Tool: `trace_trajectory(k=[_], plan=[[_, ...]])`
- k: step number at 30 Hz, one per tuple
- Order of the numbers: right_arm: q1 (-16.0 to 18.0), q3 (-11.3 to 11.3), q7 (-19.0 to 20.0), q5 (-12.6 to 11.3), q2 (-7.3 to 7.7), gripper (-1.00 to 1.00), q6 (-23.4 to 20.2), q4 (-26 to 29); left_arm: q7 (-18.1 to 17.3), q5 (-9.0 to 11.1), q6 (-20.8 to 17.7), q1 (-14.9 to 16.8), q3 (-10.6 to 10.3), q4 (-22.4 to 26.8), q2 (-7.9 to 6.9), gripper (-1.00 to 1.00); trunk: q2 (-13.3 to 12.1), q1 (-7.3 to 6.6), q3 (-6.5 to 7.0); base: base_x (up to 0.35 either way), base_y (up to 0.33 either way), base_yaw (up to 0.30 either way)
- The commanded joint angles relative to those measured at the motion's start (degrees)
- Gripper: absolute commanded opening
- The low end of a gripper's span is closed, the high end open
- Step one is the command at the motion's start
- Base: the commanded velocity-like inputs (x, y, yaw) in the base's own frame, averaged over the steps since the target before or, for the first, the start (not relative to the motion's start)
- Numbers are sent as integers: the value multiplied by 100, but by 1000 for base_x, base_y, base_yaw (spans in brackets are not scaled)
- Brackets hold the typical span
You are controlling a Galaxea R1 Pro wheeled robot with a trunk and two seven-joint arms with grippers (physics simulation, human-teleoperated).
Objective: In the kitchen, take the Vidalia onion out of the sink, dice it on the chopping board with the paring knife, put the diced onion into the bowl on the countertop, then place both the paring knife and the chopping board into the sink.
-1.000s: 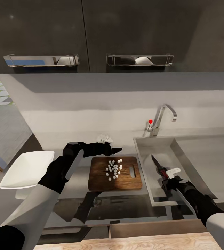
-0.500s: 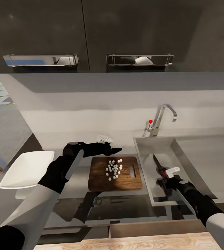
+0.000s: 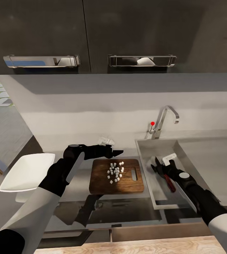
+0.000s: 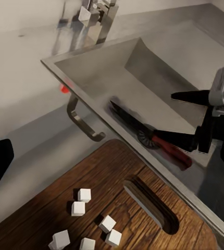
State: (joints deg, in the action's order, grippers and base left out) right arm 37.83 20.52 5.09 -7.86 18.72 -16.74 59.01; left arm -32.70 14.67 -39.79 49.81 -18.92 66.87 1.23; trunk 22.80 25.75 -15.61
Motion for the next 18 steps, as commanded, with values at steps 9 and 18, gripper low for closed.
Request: trace_trajectory(k=[9,18], plan=[[-1,-10,-8,-58,76,100,-1089,1138,1,27,-45,7,6,2,-4,100,12,4,-11,0,0,0],[-2,-285,16,-66,167,100,-1739,1384,1,27,-46,5,10,6,-9,100,12,4,-11,0,0,0]])
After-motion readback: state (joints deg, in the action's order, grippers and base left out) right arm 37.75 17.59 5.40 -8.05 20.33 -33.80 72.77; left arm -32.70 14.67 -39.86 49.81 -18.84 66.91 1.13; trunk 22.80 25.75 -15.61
